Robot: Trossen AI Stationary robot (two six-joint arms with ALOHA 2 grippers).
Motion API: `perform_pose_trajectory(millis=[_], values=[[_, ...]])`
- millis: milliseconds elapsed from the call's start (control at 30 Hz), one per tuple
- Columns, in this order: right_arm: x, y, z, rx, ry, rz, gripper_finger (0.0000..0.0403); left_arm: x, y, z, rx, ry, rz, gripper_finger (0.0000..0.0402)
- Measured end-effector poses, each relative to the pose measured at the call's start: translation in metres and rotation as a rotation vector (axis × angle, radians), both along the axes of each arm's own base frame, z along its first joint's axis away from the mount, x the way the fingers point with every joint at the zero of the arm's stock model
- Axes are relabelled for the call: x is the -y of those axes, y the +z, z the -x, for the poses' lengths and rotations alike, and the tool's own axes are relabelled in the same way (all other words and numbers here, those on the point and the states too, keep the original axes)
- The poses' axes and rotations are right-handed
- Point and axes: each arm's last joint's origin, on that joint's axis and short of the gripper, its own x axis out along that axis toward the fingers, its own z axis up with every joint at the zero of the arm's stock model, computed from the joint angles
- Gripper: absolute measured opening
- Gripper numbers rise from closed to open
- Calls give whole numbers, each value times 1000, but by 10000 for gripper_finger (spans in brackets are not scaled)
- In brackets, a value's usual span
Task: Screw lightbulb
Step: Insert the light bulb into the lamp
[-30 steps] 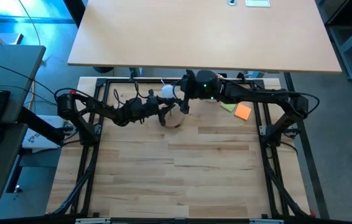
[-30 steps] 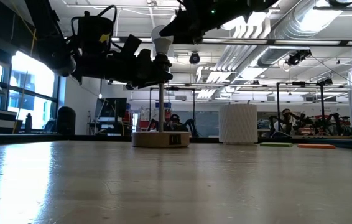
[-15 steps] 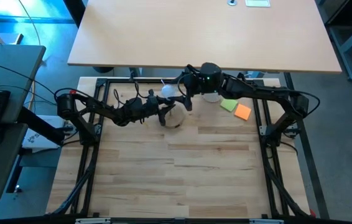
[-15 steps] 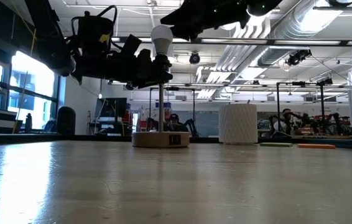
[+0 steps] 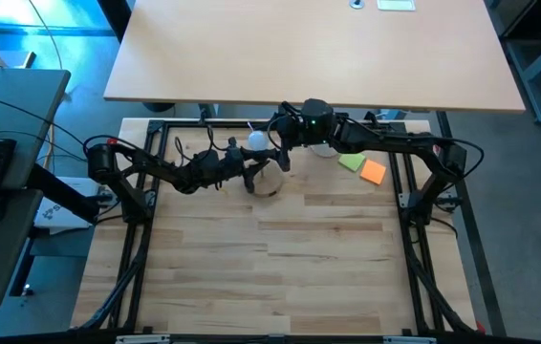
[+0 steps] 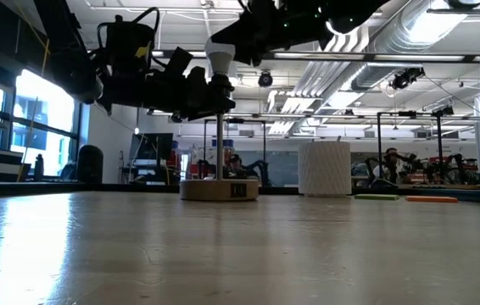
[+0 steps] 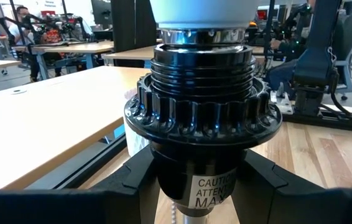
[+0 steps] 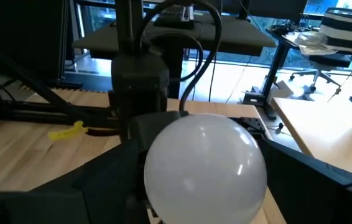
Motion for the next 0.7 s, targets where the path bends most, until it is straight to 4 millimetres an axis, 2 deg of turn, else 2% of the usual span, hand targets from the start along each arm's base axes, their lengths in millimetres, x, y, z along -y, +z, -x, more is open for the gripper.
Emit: perform_pose_trajectory(millis=[300, 700], values=[[-2, 0, -2, -7, -82, -26, 326, 0, 0, 0, -1, 3, 2, 143], [-36, -1, -12, -14, -411, -54, 309, 0, 0, 0, 6, 25, 13, 143]])
